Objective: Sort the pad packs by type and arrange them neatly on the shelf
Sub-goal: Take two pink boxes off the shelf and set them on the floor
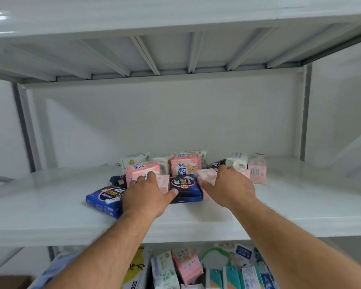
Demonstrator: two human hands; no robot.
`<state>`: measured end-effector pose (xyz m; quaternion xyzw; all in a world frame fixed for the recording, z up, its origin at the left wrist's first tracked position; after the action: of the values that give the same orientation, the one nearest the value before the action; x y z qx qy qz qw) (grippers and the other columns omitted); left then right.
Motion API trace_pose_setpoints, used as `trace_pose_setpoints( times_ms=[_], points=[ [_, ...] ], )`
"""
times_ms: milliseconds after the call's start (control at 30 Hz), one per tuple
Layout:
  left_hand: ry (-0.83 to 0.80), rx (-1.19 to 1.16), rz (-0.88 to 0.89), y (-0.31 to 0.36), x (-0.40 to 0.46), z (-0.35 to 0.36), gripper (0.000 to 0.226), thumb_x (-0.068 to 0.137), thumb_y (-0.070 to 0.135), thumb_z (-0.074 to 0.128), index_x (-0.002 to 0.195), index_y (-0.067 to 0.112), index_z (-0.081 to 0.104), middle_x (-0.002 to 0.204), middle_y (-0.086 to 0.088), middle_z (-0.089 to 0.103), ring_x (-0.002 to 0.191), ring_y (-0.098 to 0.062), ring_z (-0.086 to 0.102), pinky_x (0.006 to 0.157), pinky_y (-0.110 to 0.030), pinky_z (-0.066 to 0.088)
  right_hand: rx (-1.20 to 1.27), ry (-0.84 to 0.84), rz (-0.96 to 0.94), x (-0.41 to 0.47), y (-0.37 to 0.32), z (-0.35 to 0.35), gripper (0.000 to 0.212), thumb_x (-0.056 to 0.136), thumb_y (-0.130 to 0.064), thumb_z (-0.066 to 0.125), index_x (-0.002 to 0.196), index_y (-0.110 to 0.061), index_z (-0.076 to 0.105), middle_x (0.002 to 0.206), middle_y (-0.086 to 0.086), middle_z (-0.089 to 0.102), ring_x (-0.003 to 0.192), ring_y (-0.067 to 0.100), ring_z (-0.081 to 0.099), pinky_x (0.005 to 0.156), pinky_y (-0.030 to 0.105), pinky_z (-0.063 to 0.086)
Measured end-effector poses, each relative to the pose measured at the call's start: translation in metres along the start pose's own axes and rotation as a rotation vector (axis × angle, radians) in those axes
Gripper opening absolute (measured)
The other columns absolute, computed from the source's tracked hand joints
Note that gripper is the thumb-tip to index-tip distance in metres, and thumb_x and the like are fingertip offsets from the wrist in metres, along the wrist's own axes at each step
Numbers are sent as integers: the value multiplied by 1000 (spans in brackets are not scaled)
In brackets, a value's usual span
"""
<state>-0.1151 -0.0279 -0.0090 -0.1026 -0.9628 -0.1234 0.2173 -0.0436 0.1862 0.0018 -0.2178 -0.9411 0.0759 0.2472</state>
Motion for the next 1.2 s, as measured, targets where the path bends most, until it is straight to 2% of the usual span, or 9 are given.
trace_pose_setpoints(
  times_ms=[167, 300, 433, 567, 667, 733, 867, 1000, 1200],
  points=[
    [39, -89, -36, -5, 3, -1, 65, 83, 66, 54, 127, 19, 43, 111, -2, 58, 95, -22, 59, 63, -33, 48, 18, 22, 41, 10, -3, 12, 60, 88, -73, 49, 114, -20, 58, 86, -2, 55, 77, 21, 54, 64, 32, 46],
    [46, -285, -82, -17, 5, -9, 58, 83, 58, 59, 123, 20, 43, 111, -1, 57, 90, -23, 60, 66, -35, 53, 15, 118, 43, 7, -3, 10, 60, 90, -72, 44, 110, -18, 58, 86, 0, 58, 76, 24, 58, 62, 32, 45],
    [-46, -797, -202, -31, 8, -14, 49, 82, 45, 68, 119, 19, 48, 119, -1, 56, 99, -23, 61, 81, -39, 57, 32, 208, 24, -6, -2, -11, 61, 90, -70, 43, 118, -17, 55, 108, 6, 64, 92, 29, 65, 66, 34, 48],
    [-241, -1249, -263, -34, 0, -14, 32, 85, 35, 71, 108, 19, 55, 112, -7, 67, 94, -25, 70, 72, -44, 62, 235, 206, 103, -22, 8, -36, 47, 83, -57, 48, 111, -20, 55, 101, 2, 66, 88, 30, 61, 72, 36, 51],
    [-249, -1300, -215, -39, -10, -23, 30, 87, 35, 69, 109, 18, 57, 111, -8, 70, 97, -28, 71, 78, -46, 61, 586, 115, 181, -37, 18, -43, 43, 79, -56, 57, 107, -23, 58, 97, -5, 69, 92, 24, 64, 80, 40, 54],
    [-270, -1339, -191, -42, -20, -28, 32, 89, 40, 67, 110, 17, 59, 109, -9, 72, 98, -29, 70, 75, -43, 61, 860, 53, 195, -50, 21, -46, 42, 73, -55, 61, 98, -20, 62, 85, -1, 73, 83, 22, 68, 81, 48, 58],
    [-336, -1394, -156, -51, -45, -39, 38, 92, 51, 61, 112, 19, 62, 100, -6, 71, 88, -27, 69, 67, -37, 57, 1154, -104, 190, -86, 14, -51, 33, 87, -35, 59, 98, -5, 65, 64, 7, 63, 60, 20, 61, 63, 37, 58],
    [-376, -1405, -128, -61, -72, -47, 38, 92, 54, 58, 112, 24, 67, 99, -4, 72, 87, -24, 68, 68, -37, 57, 1189, -169, 254, -127, 13, -54, 46, 80, -43, 61, 103, -5, 69, 82, 14, 62, 70, 25, 59, 54, 30, 55],
    [-400, -1389, -110, -74, -113, -51, 34, 92, 45, 62, 107, 15, 64, 110, -16, 71, 92, -31, 68, 77, -49, 60, 1128, -215, 270, -178, 20, -54, 39, 95, -46, 54, 109, -12, 66, 94, 11, 76, 76, 23, 66, 63, 33, 52]
  ],
)
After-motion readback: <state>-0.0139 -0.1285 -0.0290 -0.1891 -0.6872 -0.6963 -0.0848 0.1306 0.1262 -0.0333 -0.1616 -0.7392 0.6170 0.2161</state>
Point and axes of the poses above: each hand's wrist, its own x-axis towards the middle knuckle, its own z-axis out of the palm, y = z × x, the point moved 6 cm from there along x, towards the middle knuckle
